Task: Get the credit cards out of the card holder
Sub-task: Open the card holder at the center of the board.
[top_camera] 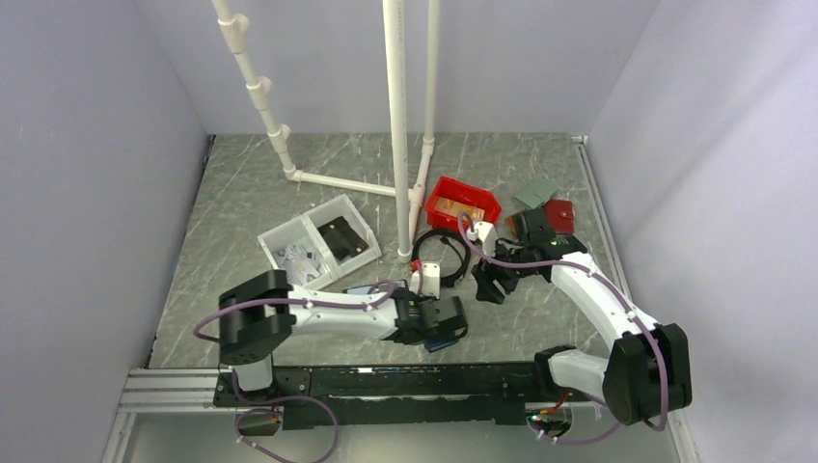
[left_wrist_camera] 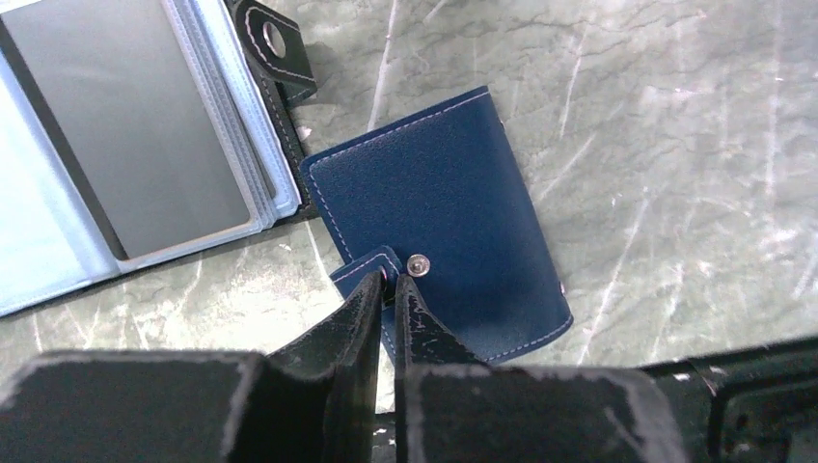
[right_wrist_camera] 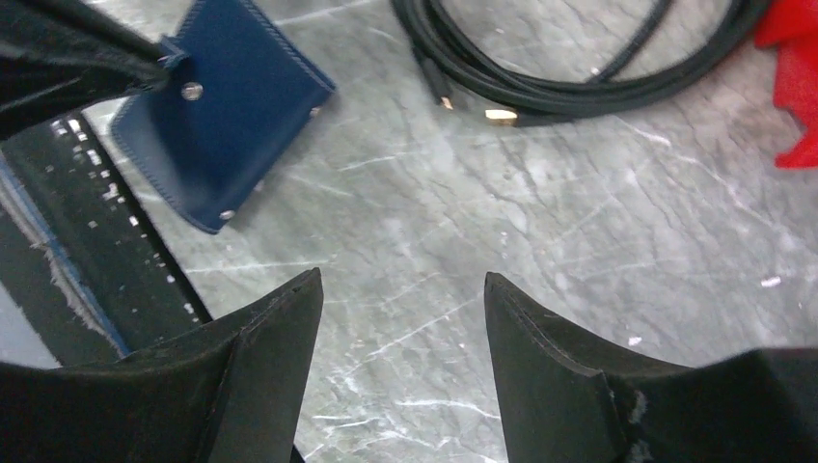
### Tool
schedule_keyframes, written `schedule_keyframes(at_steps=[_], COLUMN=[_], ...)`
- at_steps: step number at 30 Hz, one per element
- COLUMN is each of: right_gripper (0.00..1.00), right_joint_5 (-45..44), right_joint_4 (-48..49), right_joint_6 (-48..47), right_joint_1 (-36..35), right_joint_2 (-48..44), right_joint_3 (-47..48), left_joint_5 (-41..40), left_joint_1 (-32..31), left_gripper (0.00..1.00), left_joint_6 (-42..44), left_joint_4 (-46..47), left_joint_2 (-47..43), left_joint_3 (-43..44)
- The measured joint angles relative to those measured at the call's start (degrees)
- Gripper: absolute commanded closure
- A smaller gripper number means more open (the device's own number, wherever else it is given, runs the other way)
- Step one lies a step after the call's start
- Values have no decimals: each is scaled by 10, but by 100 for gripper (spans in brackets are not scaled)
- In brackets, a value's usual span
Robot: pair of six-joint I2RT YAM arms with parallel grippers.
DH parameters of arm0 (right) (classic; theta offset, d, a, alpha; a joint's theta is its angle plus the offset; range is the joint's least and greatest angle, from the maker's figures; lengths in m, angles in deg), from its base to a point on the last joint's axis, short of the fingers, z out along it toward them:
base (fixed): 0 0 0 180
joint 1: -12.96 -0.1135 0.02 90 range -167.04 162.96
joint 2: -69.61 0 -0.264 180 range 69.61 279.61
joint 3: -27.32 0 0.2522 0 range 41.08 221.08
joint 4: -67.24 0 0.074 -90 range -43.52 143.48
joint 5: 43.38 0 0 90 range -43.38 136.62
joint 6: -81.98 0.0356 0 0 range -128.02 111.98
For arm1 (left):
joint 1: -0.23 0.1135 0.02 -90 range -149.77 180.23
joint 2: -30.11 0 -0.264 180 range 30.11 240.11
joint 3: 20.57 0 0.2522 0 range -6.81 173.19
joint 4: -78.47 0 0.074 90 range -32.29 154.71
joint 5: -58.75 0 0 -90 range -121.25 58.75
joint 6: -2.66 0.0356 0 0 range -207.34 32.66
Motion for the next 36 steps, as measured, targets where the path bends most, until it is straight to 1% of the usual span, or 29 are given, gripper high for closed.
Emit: schedule_keyframes(at_steps=[2,5,7,8,11,14,16,18,24,31,34,36], right_gripper=[34,34,30,27,14,13,14,14,14,15,16,18], right_joint_5=[23,54,72,80,93,100,103,91,-14,-76,-96,-114], right_joint_4=[-15,-32,-39,-42,-39,-32,-30,-18,57,112,125,134], right_joint_6=[-22,-56,-81,-91,-138,-191,-218,-229,-222,-204,-199,-197], right_joint_1=[-4,-18,-33,-41,-89,-165,-206,-231,-334,-416,-445,-465], right_joint_2=[-10,-26,-40,-48,-75,-101,-93,-70,8,26,35,49], right_joint_3=[2,4,4,4,-5,-30,-38,-38,-38,-52,-56,-56], left_joint_5=[16,42,58,66,85,102,108,113,137,153,156,156], left_joint_1=[7,19,26,29,42,55,61,65,65,65,65,65], left_gripper=[100,100,100,100,100,100,100,100,100,100,100,100], left_joint_6=[13,33,43,49,53,51,50,49,44,33,33,33], left_joint_4=[47,118,165,191,255,311,330,348,404,452,454,455], left_joint_2=[-34,-82,-112,-123,-166,-201,-215,-225,-271,-316,-322,-324], left_joint_3=[-44,-110,-148,-170,-223,-277,-298,-313,-372,-441,-446,-446])
